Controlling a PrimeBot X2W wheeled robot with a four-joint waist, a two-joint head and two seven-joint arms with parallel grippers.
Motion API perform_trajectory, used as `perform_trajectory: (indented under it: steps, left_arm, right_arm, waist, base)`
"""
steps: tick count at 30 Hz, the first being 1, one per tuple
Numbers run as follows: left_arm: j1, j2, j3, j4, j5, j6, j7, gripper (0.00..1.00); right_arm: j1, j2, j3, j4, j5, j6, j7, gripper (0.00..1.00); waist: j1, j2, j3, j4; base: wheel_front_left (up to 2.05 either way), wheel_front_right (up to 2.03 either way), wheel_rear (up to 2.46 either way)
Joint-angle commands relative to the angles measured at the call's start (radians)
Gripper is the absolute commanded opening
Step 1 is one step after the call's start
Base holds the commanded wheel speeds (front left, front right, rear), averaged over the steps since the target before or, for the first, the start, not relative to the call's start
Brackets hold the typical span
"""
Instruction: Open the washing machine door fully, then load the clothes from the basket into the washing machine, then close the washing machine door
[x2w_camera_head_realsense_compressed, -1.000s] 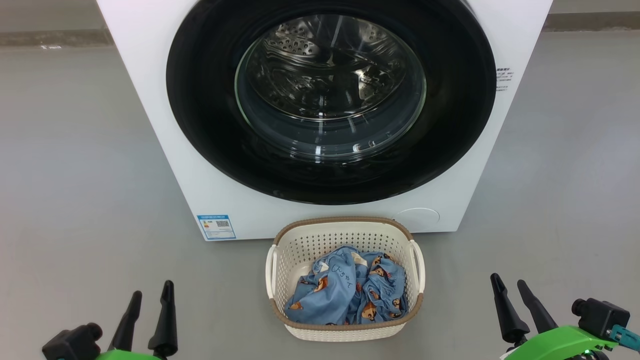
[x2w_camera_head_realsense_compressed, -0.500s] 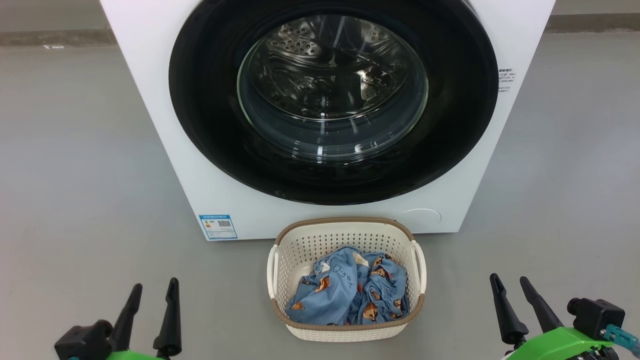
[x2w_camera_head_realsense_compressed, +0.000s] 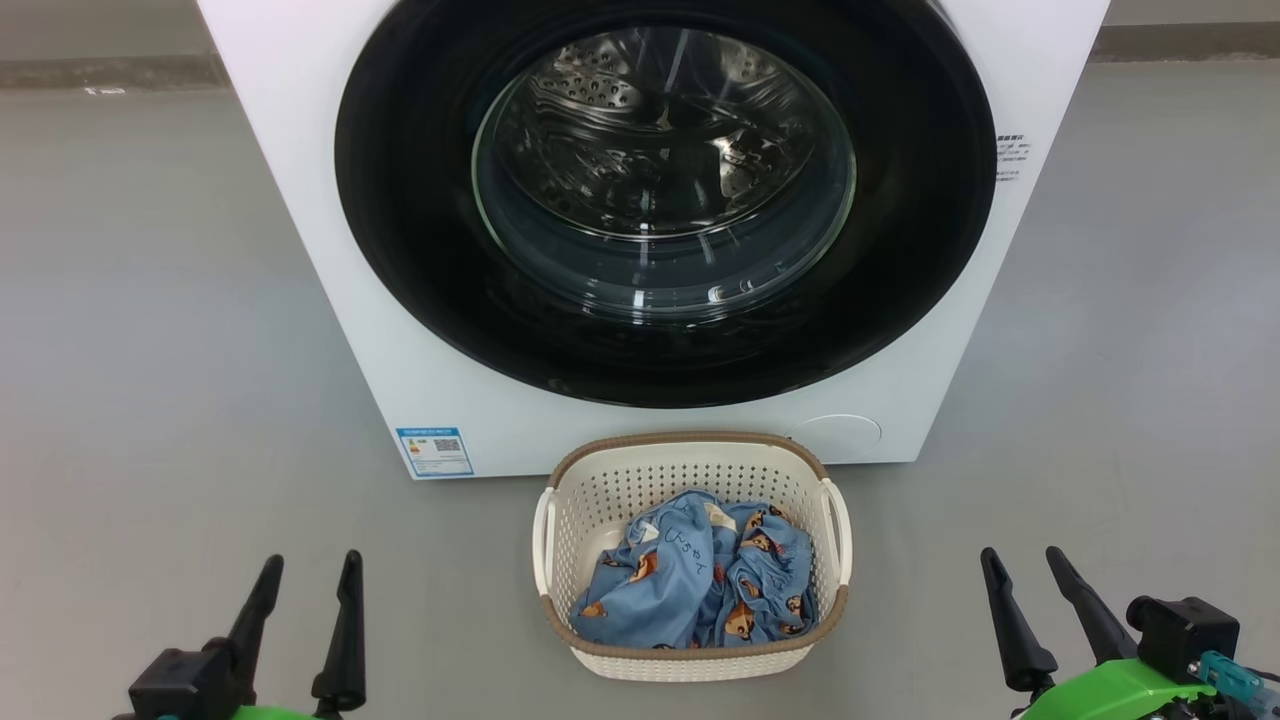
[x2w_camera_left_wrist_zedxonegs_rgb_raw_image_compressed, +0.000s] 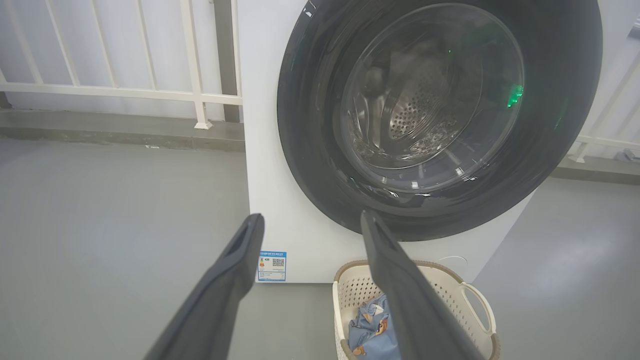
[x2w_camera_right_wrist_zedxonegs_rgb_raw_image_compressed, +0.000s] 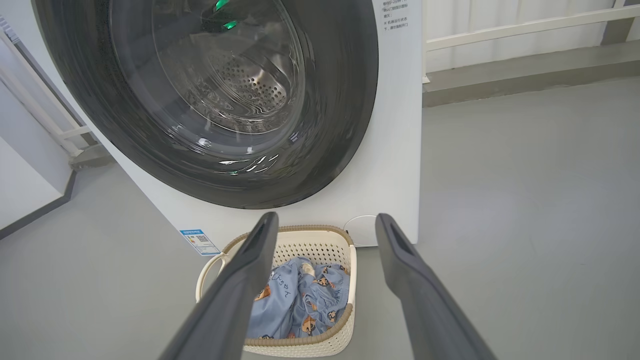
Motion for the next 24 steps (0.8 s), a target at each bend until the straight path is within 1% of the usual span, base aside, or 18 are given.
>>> perform_trajectory:
  steps: [1, 19, 24]
  left_arm:
    - [-0.023, 0.02, 0.034, -0.027, 0.013, -0.003, -0.014, 1.0]
    - [-0.028, 0.026, 0.041, 0.003, -0.006, -0.003, -0.014, 1.0]
    - [-0.032, 0.029, 0.038, 0.019, 0.013, -0.003, -0.014, 1.0]
  right_arm:
    - [-0.008, -0.009, 0.015, -0.025, -0.017, 0.001, -0.013, 1.0]
    - [0.004, 0.005, -0.012, -0.039, -0.025, 0.001, -0.013, 1.0]
    - [0.004, 0.008, -0.017, -0.041, -0.027, 0.001, -0.013, 1.0]
  waist:
    - [0.0, -0.0001, 0.001, 0.0]
    - [0.0, -0.0001, 0.009, -0.007]
    - [0.0, -0.0001, 0.01, -0.007]
  base:
    - [0.0, 0.0, 0.0]
    - [0.0, 0.0, 0.0]
    - [0.08, 0.08, -0.16]
